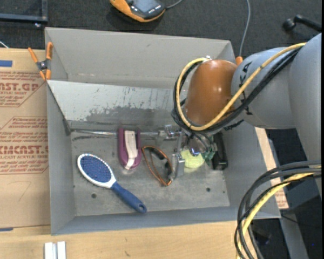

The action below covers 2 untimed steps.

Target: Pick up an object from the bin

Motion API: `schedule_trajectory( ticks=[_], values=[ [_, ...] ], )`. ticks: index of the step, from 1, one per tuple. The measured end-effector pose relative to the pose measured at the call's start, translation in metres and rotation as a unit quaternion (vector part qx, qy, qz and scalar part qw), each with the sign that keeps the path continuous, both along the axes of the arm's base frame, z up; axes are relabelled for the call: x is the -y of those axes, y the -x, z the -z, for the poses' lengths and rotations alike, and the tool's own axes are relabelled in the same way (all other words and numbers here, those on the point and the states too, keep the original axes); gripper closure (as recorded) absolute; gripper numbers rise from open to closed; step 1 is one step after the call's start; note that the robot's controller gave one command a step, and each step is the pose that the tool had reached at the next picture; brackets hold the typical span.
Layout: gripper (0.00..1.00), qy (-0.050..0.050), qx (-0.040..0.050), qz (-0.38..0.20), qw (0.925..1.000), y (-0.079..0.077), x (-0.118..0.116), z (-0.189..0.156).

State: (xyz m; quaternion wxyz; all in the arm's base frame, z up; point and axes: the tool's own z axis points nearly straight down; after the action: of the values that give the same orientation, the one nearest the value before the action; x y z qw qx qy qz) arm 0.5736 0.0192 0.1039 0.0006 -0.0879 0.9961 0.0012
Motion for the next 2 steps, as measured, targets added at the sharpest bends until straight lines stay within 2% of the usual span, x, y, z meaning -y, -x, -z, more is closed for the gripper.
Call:
schedule_trajectory(
  ticks=[1,2],
  values=[
    [0.0,-0.001,0.0016,0.027,0.9996,-0.001,0.006,0.034],
    [1.0,0.0,0.0015,0.0,1.0,0.011,0.002,0.034]
  ],
)
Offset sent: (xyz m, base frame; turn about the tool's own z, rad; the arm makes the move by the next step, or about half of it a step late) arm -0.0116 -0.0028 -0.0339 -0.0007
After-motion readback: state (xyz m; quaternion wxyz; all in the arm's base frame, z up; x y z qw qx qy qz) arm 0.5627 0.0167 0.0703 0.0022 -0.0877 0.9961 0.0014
